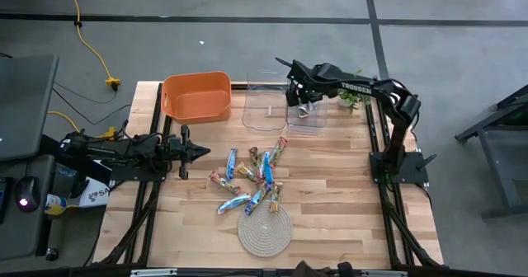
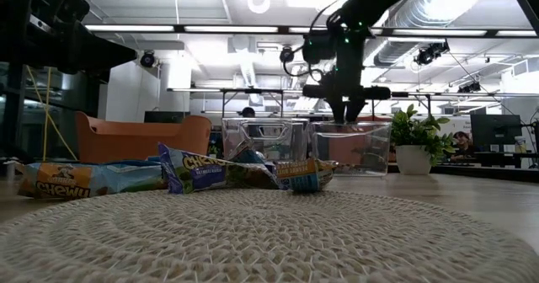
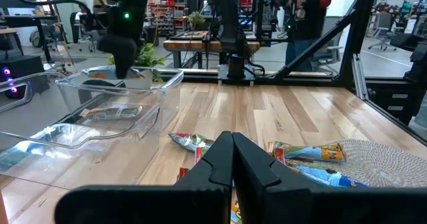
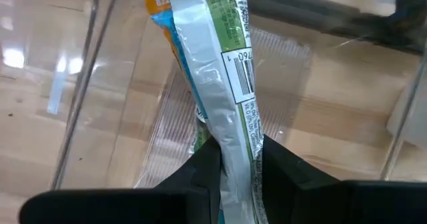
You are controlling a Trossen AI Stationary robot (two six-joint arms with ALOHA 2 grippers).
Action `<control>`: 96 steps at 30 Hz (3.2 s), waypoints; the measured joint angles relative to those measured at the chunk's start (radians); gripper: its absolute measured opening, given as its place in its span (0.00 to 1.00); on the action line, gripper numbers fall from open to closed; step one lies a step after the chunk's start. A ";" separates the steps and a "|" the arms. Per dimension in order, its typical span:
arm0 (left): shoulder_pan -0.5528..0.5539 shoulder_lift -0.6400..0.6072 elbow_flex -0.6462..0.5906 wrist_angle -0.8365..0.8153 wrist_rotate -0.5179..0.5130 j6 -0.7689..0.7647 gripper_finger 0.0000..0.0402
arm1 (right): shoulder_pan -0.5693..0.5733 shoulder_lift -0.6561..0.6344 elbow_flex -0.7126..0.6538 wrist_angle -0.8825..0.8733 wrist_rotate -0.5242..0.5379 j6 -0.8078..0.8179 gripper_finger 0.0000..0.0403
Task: Pick and place Granola Bars by type
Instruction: Put the yellow granola bar into the right transparent bin
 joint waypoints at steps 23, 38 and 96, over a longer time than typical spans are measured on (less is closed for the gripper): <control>0.000 0.000 0.000 0.000 0.000 0.000 0.00 | 0.011 -0.067 -0.002 0.098 0.006 -0.052 0.49; 0.000 0.000 0.000 0.000 0.000 0.000 0.00 | 0.193 -0.339 -0.001 0.312 -0.117 -0.179 0.46; 0.000 0.000 0.000 0.000 0.000 0.000 0.00 | 0.892 0.087 -0.002 0.232 -0.030 0.594 0.56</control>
